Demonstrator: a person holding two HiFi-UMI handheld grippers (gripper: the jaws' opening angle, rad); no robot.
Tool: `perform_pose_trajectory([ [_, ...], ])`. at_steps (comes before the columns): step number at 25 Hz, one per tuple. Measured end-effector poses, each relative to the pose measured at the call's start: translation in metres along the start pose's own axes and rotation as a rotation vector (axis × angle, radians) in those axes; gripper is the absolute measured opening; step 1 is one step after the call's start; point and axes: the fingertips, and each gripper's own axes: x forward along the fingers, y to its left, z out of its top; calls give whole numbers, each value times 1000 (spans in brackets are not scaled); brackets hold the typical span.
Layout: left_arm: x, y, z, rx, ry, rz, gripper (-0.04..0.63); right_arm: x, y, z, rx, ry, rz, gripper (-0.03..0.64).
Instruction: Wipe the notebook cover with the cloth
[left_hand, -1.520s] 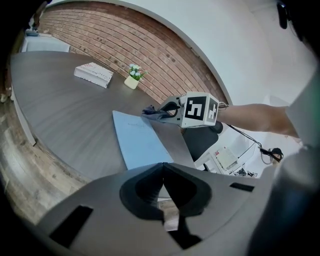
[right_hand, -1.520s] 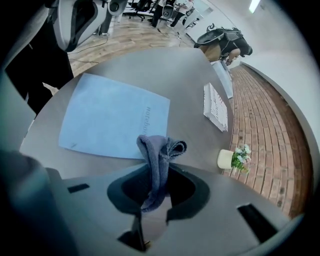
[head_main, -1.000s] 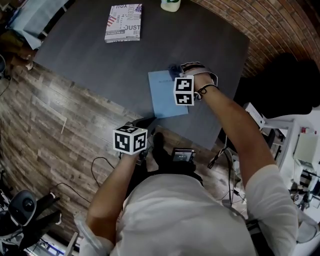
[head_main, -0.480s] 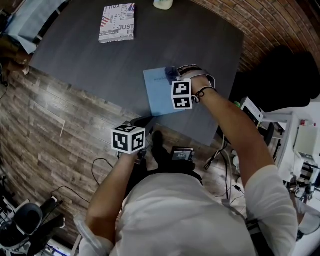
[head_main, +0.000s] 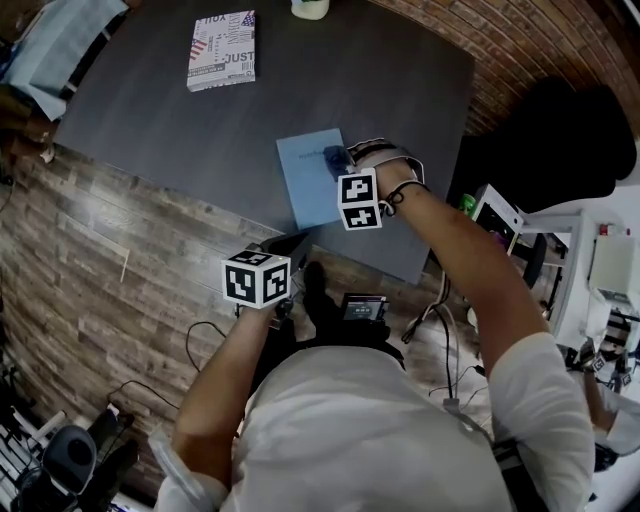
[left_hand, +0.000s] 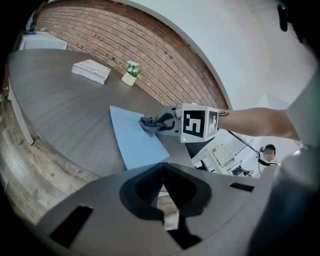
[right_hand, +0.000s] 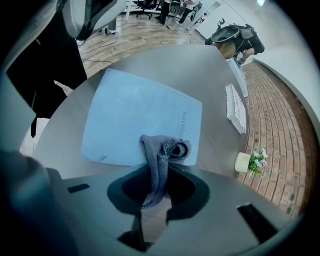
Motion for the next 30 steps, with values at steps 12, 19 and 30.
perform_pose_trajectory([
  [12, -3, -13, -11, 20, 8, -13, 9, -14, 32, 3, 1, 1, 15, 84],
  [19, -4, -21, -15, 36, 14, -21, 8, -23, 51, 4, 5, -2, 22, 84],
  [30, -4, -33, -19, 60, 27, -44, 9, -34, 74, 6, 8, 1, 37, 84],
])
